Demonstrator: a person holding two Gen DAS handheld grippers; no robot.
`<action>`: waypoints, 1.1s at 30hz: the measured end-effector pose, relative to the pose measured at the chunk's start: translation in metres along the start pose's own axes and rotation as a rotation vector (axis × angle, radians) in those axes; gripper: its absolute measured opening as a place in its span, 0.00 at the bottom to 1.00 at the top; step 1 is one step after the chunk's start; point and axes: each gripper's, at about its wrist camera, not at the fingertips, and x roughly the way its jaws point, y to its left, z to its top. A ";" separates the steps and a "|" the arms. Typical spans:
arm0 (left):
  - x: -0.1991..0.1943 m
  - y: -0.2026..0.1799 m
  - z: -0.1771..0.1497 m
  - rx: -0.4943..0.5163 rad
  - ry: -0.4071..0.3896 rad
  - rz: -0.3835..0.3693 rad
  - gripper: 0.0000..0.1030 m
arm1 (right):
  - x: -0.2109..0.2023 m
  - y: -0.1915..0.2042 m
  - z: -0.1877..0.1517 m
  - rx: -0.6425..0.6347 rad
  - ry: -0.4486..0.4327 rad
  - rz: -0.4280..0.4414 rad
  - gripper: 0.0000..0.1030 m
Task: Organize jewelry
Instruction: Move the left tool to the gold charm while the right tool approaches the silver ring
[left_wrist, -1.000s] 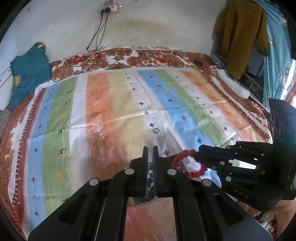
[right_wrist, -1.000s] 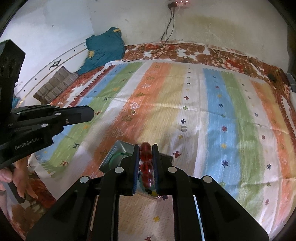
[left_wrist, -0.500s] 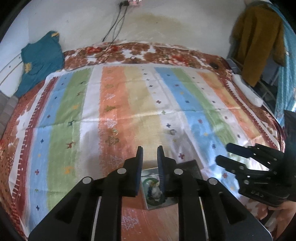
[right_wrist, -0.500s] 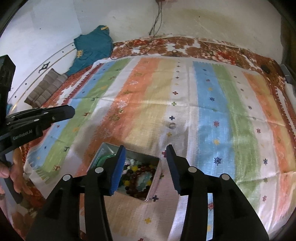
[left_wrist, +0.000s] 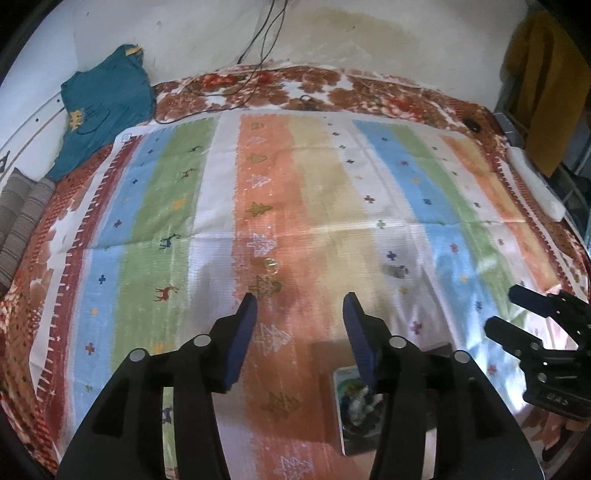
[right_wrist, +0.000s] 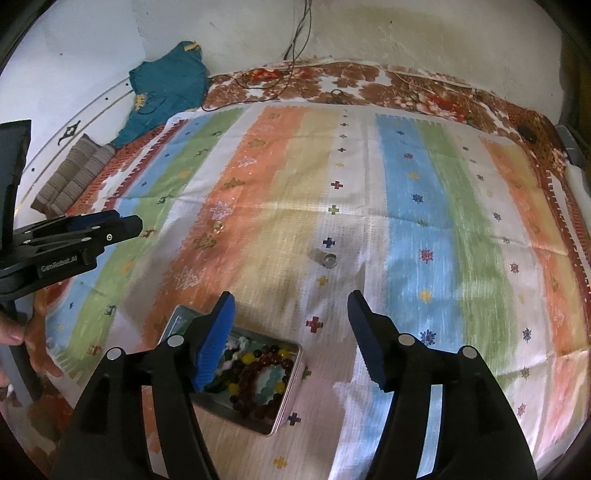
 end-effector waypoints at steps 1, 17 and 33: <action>0.004 0.002 0.002 -0.005 0.005 0.007 0.50 | 0.001 0.000 0.001 -0.004 0.002 -0.002 0.63; 0.062 0.016 0.021 -0.034 0.100 0.050 0.55 | 0.039 -0.007 0.021 -0.007 0.058 -0.037 0.69; 0.121 0.027 0.036 -0.042 0.178 0.092 0.61 | 0.099 -0.022 0.031 0.027 0.168 -0.048 0.70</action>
